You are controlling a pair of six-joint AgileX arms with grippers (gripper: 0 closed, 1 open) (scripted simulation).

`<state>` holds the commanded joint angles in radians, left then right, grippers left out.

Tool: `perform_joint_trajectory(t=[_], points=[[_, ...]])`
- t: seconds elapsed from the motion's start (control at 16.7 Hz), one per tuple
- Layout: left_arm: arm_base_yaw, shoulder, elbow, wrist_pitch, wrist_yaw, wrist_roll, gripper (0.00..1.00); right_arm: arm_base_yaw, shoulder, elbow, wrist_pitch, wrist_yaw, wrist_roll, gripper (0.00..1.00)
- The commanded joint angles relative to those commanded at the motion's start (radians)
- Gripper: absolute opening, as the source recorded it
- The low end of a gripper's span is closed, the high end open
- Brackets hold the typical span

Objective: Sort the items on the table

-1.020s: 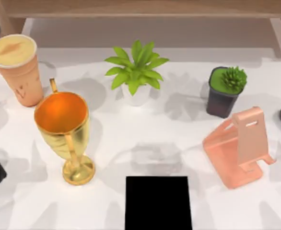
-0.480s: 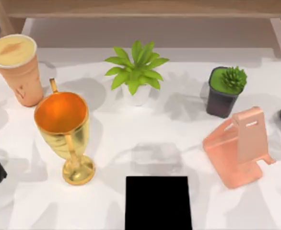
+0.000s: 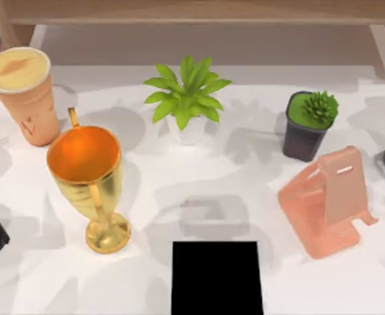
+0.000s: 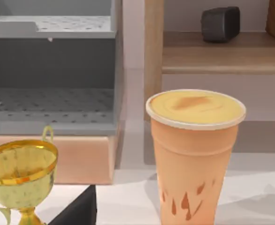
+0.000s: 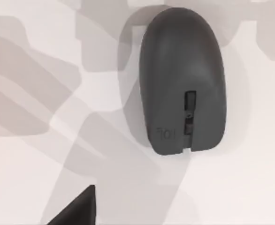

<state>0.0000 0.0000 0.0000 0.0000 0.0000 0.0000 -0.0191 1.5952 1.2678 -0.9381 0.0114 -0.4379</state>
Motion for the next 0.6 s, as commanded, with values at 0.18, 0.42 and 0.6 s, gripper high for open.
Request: perform_joint_trajectory(t=[0.18,0.42,0.6], points=[[0.0,0.0,0.0,0.0,0.0,0.0,1.0,-0.003,0.239,0.19,-0.122,0.0,-0.058,1.0],[0.0,0.0,0.0,0.0,0.0,0.0,1.0,-0.003,0.424,0.347,-0.213,-0.003,-0.102,1.0],[0.0,0.0,0.0,0.0,0.0,0.0,1.0,-0.003,0.452,0.372,-0.227,-0.004,-0.108,1.0]])
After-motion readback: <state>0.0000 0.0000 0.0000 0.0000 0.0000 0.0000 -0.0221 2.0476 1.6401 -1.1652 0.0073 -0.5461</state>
